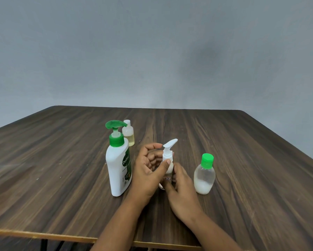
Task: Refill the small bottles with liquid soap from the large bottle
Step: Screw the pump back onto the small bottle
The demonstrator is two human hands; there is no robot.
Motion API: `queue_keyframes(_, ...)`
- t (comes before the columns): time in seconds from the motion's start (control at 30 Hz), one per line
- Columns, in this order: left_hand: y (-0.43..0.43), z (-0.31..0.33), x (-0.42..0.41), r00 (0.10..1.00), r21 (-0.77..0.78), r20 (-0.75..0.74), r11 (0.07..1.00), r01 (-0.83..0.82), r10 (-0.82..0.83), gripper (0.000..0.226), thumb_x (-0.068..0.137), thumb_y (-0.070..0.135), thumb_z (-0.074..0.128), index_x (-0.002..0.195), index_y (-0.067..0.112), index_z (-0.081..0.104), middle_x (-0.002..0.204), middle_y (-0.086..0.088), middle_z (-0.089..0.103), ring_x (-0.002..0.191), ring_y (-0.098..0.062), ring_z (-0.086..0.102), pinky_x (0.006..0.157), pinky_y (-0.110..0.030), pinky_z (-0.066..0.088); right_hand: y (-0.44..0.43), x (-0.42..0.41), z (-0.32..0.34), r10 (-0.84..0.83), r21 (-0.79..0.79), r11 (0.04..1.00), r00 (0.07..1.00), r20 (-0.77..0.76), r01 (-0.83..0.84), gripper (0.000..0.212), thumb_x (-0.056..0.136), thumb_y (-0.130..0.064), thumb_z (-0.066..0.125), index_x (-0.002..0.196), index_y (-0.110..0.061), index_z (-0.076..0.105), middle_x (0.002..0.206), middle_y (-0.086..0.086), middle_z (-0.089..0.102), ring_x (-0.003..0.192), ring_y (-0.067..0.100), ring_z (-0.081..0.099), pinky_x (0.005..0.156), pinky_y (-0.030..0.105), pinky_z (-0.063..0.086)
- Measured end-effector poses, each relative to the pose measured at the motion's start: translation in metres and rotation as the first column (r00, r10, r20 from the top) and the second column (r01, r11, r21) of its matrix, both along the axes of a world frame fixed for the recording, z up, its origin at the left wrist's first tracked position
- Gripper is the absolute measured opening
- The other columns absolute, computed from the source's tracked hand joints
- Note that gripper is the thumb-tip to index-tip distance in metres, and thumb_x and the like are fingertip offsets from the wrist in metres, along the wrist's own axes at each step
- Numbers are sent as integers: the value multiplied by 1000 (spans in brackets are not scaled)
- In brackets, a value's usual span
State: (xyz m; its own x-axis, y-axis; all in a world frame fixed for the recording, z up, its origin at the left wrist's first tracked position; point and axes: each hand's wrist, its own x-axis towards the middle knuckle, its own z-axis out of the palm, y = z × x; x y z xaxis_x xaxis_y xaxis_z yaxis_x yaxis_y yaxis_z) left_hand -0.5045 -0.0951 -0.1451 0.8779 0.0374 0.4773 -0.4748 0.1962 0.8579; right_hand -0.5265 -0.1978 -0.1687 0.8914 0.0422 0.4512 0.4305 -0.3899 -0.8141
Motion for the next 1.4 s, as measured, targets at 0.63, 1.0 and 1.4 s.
queue_keyframes(0.63, -2, 8, -3, 973, -76, -34, 970, -230, 228, 27, 70, 10, 81, 74, 11, 54, 67, 4, 59, 63, -6, 55, 61, -20, 48, 0, -4, 0, -85, -159, 981, 978, 190, 116, 21, 83, -32, 62, 99, -27, 51, 94, -13, 56, 89, 8, 50, 74, 28, 45)
queue_keyframes(1.0, -6, 0, -4, 850, 220, 243, 826, -518, 468, 28, 72, 40, 78, 80, 22, 58, 72, 8, 63, 66, -10, 62, 61, -25, 51, -1, -4, 0, -127, -131, 981, 982, 138, 145, 29, 78, -13, 66, 98, -26, 49, 94, -13, 60, 88, 7, 56, 74, 29, 49)
queue_keyframes(1.4, -4, 6, -2, 977, -230, -180, 970, 76, -119, 31, 76, 15, 69, 107, 10, 63, 106, -15, 70, 99, -26, 66, 84, -34, 54, -1, 2, -2, 14, 107, 994, 1000, -5, -14, 25, 83, -17, 68, 102, -22, 52, 92, -6, 68, 85, 11, 65, 74, 44, 54)
